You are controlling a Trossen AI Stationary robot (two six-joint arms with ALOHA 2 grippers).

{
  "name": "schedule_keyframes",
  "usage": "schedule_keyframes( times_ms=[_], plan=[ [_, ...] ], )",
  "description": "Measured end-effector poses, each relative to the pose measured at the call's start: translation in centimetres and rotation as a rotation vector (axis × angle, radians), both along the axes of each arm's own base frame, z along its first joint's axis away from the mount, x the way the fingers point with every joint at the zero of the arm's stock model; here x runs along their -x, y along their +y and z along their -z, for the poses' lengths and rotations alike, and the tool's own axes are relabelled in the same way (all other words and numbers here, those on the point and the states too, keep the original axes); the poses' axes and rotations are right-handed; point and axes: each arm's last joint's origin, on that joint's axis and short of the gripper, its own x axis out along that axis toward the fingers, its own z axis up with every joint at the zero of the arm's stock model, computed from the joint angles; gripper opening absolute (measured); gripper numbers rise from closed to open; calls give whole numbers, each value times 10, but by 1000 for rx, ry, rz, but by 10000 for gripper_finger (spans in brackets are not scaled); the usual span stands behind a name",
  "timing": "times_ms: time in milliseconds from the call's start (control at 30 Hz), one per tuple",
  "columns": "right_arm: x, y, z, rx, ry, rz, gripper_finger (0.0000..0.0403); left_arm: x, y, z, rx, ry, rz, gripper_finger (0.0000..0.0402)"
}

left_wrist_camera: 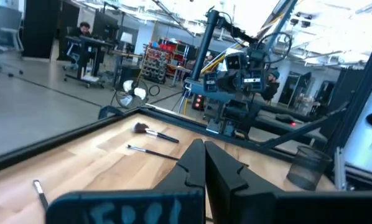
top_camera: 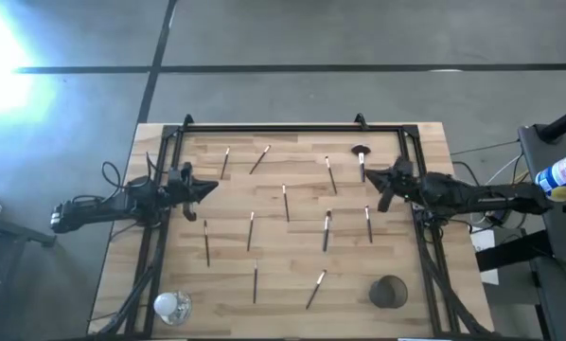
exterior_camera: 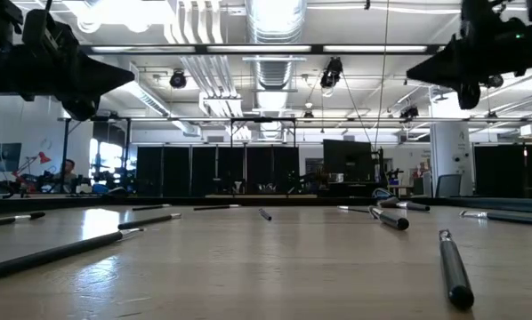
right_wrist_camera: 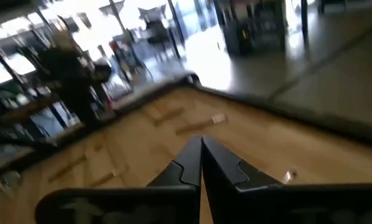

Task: Sort items
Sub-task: Put the medium angled shader brush into the wire basket

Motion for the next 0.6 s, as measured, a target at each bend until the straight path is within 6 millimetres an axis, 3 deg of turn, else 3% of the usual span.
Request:
schedule_keyframes(
  times_ms=[267, 467, 600],
  plan=[
    [-38, 7, 2, -284, 404, 62, 8, 0, 1, 0, -26, 5, -36, 0],
    [-40, 21, 13, -517, 688, 226, 8, 0, 1, 0, -11, 8, -51, 0],
    [-43, 28, 27, -671, 760, 261, 24, 0, 1, 3, 7, 23, -49, 0]
  ],
)
